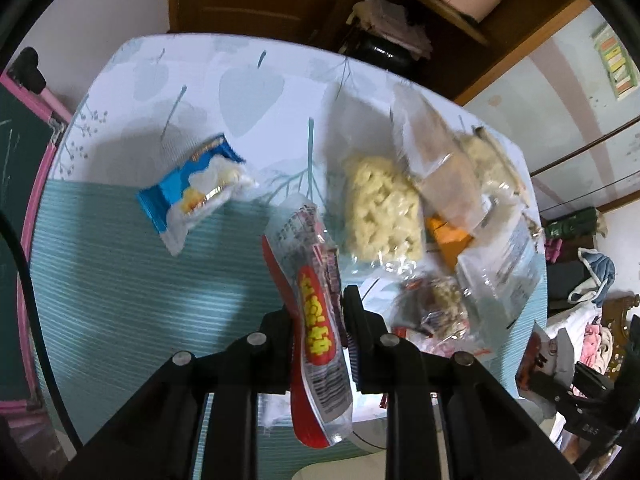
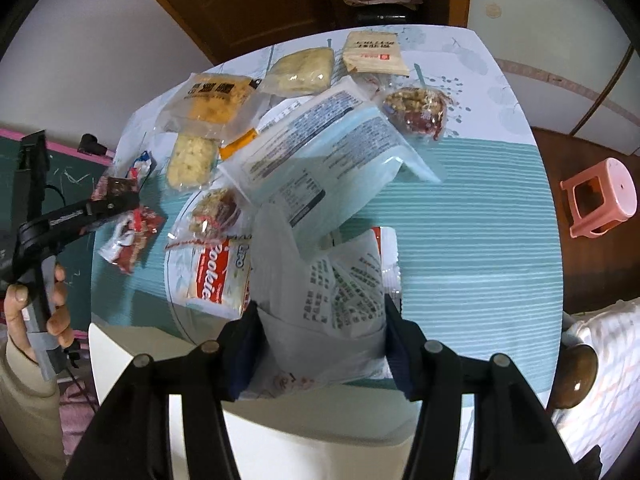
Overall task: Organize snacks
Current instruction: 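Grasp the clear printed bag with the right gripper while the left grasps the red-brown snack packet, then carry the printed bag into the tray and open the right gripper while the left holds its packet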
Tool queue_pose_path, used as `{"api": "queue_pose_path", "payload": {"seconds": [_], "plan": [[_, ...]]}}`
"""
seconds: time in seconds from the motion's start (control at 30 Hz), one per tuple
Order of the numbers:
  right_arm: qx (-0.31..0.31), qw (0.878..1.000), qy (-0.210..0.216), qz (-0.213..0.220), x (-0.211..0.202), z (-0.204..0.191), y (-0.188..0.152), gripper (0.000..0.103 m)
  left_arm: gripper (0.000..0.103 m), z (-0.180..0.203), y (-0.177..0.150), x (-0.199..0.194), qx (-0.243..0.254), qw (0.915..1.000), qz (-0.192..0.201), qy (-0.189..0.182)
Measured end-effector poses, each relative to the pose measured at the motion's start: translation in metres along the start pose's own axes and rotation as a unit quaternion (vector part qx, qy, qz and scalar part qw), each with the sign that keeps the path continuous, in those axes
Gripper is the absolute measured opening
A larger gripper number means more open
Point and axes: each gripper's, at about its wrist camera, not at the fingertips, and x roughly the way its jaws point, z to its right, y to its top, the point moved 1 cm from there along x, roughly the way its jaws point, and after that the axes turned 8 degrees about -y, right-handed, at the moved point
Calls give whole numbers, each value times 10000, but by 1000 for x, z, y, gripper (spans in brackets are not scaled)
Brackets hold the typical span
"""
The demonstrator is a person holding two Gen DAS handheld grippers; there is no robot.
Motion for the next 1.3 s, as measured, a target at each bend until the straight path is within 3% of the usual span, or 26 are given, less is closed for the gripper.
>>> {"api": "queue_pose_path", "payload": {"seconds": [0.23,0.33,0.47,0.9,1.07,1.3], "plan": [[-71,10000,-22,18,2,-5,-6,55,21,6,0,5,111,9998,68,130],[-50,10000,57,5,1,-5,-6,55,32,10,2,4,184,9994,117,287],[-55,9999,91,-27,4,-7,-6,55,32,8,4,5,171,9990,131,388],[-149,9999,56,48,-1,-14,-6,55,13,15,3,-2,309,9983,180,450],[-178,9997,45,180,-16,-18,-8,55,3,29,-1,-22,402,9983,299,287],[-285,9986,54,450,-48,-29,-16,55,2,62,-13,-68,802,9947,620,165]]}}
